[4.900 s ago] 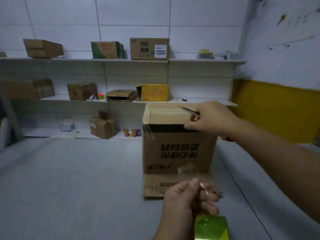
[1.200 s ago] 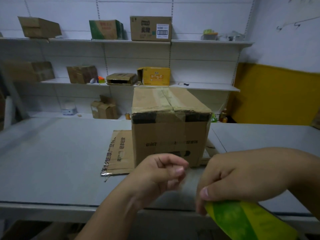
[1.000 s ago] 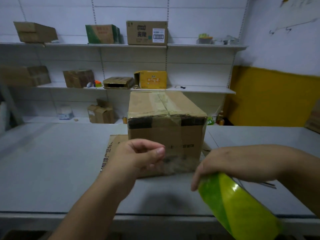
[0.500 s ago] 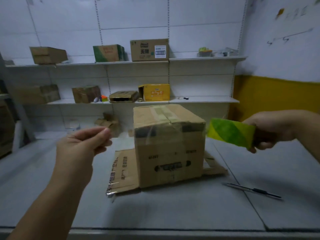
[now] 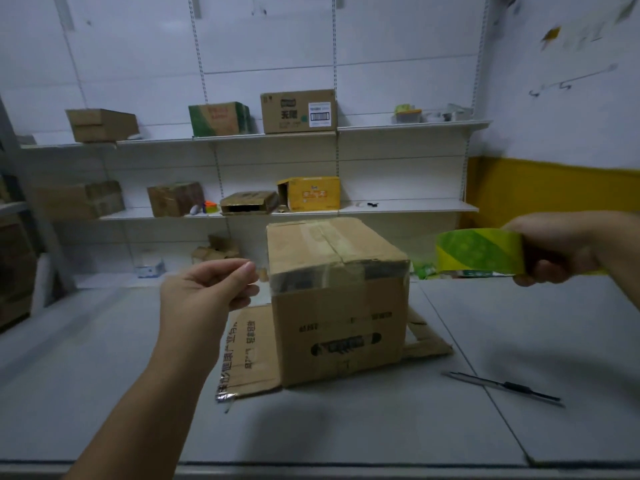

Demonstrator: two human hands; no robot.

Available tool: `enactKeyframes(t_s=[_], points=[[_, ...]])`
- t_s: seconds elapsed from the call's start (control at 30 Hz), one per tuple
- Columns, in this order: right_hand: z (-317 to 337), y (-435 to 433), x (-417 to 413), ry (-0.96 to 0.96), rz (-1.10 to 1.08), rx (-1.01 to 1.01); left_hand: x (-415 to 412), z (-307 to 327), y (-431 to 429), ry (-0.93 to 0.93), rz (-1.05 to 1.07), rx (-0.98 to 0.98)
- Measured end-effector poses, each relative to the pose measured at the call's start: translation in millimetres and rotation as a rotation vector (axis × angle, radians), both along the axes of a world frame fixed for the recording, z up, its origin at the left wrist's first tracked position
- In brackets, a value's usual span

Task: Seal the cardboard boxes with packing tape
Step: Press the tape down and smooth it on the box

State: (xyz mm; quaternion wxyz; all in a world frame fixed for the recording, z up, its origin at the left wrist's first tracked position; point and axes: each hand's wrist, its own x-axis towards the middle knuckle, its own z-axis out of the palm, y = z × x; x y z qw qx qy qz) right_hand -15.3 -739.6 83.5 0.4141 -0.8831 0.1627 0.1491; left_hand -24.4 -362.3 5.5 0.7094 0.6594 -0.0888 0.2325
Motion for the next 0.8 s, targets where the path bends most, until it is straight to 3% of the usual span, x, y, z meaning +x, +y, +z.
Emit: enactKeyframes(t_s=[0.33, 0.6, 0.67, 0.8], points=[[-20, -3, 32, -0.016, -0.093, 0.058, 24, -19, -6, 0.004, 0.032, -0.011], [-38, 7, 50, 0.004, -0.099, 0.094, 50, -39, -14, -0.134, 0.077, 0.323], [-41, 13, 54, 0.014, -0.079, 0.088, 55, -42, -16, -0.092, 0.013, 0.385], [-44, 18, 56, 0.014, -0.084, 0.109, 63, -34, -6, 0.072, -0.044, 0.319]])
